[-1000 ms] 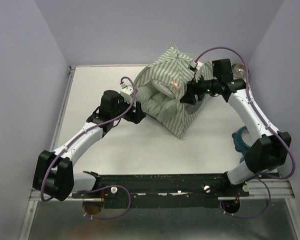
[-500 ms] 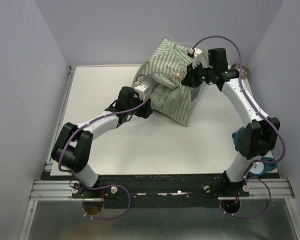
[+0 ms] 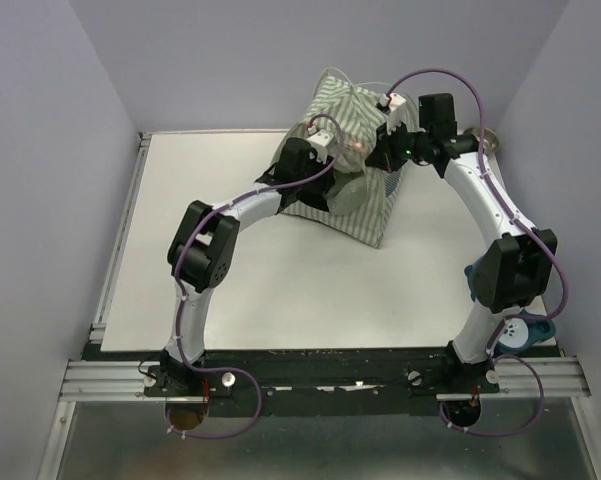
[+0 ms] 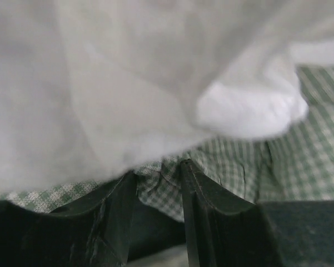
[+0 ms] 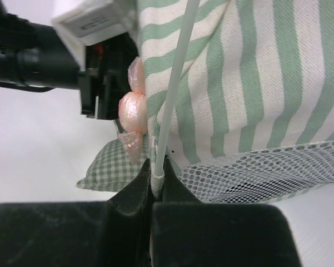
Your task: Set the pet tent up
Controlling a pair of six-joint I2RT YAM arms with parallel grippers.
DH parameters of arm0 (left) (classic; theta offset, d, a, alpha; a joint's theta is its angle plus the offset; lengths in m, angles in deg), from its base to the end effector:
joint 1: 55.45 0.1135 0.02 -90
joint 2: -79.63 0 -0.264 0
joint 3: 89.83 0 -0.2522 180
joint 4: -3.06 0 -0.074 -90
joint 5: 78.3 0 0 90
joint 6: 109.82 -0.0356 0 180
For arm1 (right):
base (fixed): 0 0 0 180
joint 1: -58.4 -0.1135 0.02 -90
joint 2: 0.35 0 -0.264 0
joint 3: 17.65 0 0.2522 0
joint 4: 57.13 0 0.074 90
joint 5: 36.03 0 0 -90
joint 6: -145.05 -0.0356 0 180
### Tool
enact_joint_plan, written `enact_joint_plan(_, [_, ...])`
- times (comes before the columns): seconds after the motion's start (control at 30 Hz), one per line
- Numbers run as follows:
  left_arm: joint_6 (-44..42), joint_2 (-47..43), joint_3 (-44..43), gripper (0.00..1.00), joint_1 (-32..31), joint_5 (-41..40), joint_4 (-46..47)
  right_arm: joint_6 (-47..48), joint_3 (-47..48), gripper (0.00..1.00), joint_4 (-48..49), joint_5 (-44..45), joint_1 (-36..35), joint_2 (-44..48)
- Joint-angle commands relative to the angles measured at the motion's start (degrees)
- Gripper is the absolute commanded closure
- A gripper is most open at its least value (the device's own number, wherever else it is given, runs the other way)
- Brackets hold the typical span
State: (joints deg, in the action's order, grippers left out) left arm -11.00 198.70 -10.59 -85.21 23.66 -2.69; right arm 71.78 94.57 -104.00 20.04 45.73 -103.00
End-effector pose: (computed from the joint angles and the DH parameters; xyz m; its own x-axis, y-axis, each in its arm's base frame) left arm 0.4192 -0.2482 0.2206 -0.4494 0.0842 -0.8894 0.5879 0.7774 -0.2235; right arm 0.3946 0.1091 0.3503 -0.3891 -0.3323 -0.8592 -0.7593 0.6437 0.0949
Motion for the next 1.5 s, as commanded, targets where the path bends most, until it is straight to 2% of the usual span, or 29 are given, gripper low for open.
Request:
enact_joint_plan(0.0, [-1.87,7.75,-9.49,0.52,-0.48,-6.08,-5.53,3.83,1.83,0.99,-2.67,-1.84,-0.34,-2.47])
enact_joint_plan(0.03, [-2.4,7.33,-9.42,0.5,-0.3,-5.56,-6.25,3.75,1.92,0.99,-2.67,-1.75,-0.25,-2.55])
enact_joint_plan(0.1, [-3.37,2.78,-4.44,0.35,0.75,-0.23,-3.81,2.87,2.44,0.99,-2.84,-1.84,0.18,-2.9])
enact_joint_plan(0.2, [-4.24,-10.13,9.88,0.18,3.03,9.89,4.54,1.81,2.45,0.99,-3.11,-2.28,0.71,-2.99])
enact_joint_plan(0.27, [-6.0,-17.52,14.74,0.11,4.09,14.9,3.95,1.38,1.57,0.99,-3.02,-2.36,0.8,-2.65])
enact_joint_plan(0.37, [-10.56,-26.06,19.4,0.07,4.36,17.73,2.01,0.41,-0.28,0.99,-2.67,-3.94,0.89,-1.68])
enact_joint_plan(0.43, [-12.94,-28.0,20.29,0.07,4.18,21.15,0.26,-0.38,-0.46,0.99,-3.02,-4.82,0.89,-1.5])
enact_joint_plan(0.47, [-15.13,-27.92,20.29,0.09,3.83,23.26,-0.71,-1.08,-0.46,0.93,-3.37,-5.61,0.89,-1.5])
enact_joint_plan(0.57, [-18.74,-24.77,17.93,0.11,1.55,24.51,-3.96,-2.49,-0.1,0.54,-5.21,-6.76,0.89,-0.8])
enact_joint_plan(0.63, [-19.28,-21.79,15.64,0.11,0.76,23.64,-4.76,-2.76,-0.98,0.41,-5.92,-6.5,0.89,0.34])
enact_joint_plan(0.7, [-18.58,-19.76,13.88,0.09,0.93,24.67,-4.59,-2.93,-2.3,0.34,-6.18,-5.97,1.06,1.66])
enact_joint_plan(0.87, [-10.05,-20.71,20.02,0.04,4.44,32.68,10.43,-4.33,-4.76,0.34,-6.01,-7.02,1.15,3.25])
enact_joint_plan(0.97, [-18.2,-22.55,18.63,0.07,2.87,29.97,1.6,-4.34,-5.99,0.34,-6.01,-7.46,1.15,3.86])
enact_joint_plan(1.07, [-19.71,-24.31,18.89,0.12,2.86,27.68,-2.55,-3.02,-8.97,0.34,-5.31,-10.0,1.15,5.7])
enact_joint_plan(1.13, [-21.73,-24.85,19.24,0.16,2.6,26.62,-4.66,-4.77,-12.57,0.33,-1.2,-12.46,1.07,7.11])
enact_joint_plan(1.23, [-22.0,-24.06,19.94,0.17,1.81,24.08,-3.71,-6.18,-15.57,0.32,3.12,-13.97,0.8,6.68])
enact_joint_plan(1.4, [-20.77,-18.88,18.19,0.32,-0.12,17.67,1.04,-8.46,-15.4,0.34,6.81,-14.14,0.36,2.81])
enact_joint_plan(1.47, [-20.95,-16.51,16.26,0.44,-0.65,14.77,1.57,-8.3,-15.05,0.36,8.14,-14.41,-0.16,1.67])
